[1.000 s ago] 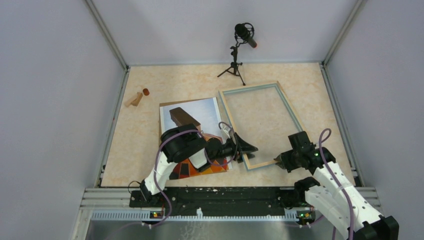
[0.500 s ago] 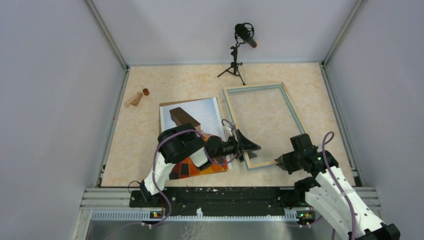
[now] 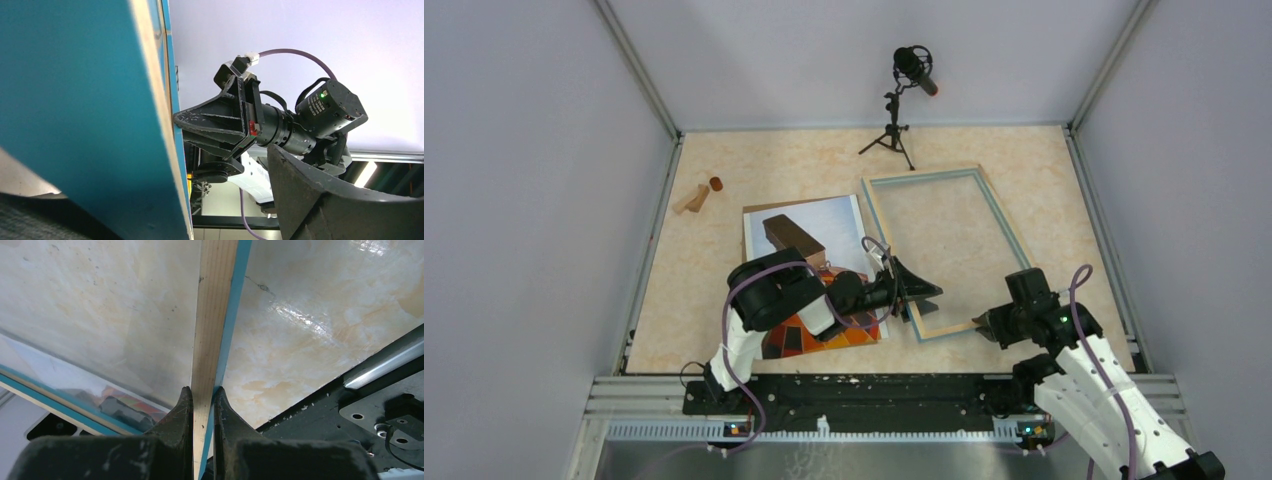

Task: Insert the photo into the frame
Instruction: Pick up the photo frame from the center of the board.

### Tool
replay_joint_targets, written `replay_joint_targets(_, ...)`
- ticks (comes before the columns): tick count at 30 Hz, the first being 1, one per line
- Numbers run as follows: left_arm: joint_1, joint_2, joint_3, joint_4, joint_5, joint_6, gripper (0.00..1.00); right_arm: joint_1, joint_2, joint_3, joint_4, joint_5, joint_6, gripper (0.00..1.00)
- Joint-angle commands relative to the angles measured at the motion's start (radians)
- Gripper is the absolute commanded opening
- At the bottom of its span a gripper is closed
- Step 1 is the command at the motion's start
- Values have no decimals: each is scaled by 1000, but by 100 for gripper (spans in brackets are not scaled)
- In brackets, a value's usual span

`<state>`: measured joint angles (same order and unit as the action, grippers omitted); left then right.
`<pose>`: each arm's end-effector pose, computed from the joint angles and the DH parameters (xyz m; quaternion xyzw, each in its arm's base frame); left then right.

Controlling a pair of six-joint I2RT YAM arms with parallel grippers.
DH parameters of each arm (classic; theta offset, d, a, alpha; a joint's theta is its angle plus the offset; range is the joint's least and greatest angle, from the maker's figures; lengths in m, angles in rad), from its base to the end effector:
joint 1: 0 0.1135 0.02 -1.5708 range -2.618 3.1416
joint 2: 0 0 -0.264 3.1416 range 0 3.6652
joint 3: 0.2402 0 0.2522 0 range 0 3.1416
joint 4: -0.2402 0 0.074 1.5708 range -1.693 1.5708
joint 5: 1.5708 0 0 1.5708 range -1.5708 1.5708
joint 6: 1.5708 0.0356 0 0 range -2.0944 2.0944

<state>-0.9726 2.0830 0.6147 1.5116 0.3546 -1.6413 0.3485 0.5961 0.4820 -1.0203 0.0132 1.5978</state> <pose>0.1821 -0.2891 0.1107 -0.1031 0.6849 -0.7181 0.0676 0.0923 0.0330 0.1941 0.5721 0.7911 0.1753 0.1271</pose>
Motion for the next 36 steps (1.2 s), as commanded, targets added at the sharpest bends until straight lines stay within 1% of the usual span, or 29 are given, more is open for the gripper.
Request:
replay_joint_targets(1,-11,-28,9,282,10,-31,76,0,-22,19,100,-32,-9,1)
replay_joint_targets(6,-11,-34,14,282,13,-37,65,0,-29,-8,95,-31,-6,7)
replay_joint_targets(12,-11,-30,21,282,17,-50,58,0,-30,-20,102,-32,-2,11)
replay_joint_targets(14,-11,-27,23,282,20,-56,54,0,-29,-22,106,-30,-3,15)
replay_joint_targets(17,-11,-30,24,283,22,-56,50,0,-23,-23,102,-28,-16,28)
replay_joint_targets(20,-11,-24,23,283,21,-57,51,-1,-19,-11,79,-16,-76,45)
replay_joint_targets(21,-11,-19,24,282,23,-58,51,0,-19,-1,62,10,-107,50)
replay_joint_targets(22,-11,-12,24,283,25,-60,52,0,-19,16,35,30,-141,55)
replay_joint_targets(23,-11,-8,22,283,28,-63,55,0,-20,45,10,65,-197,60)
replay_joint_targets(25,-11,-5,18,283,26,-63,58,0,-26,92,-28,115,-292,67)
replay_joint_targets(29,-11,-1,16,282,34,-76,65,0,-42,155,-46,145,-431,94)
replay_joint_targets(30,-11,-2,16,282,34,-80,66,0,-40,162,-45,146,-451,96)
replay_joint_targets(33,-9,-6,18,283,35,-101,67,0,-28,161,-34,152,-478,96)
replay_joint_targets(35,-8,-15,21,283,39,-109,66,0,-20,156,-22,149,-475,94)
replay_joint_targets(36,-7,-21,22,282,39,-109,66,0,-20,148,-17,147,-469,92)
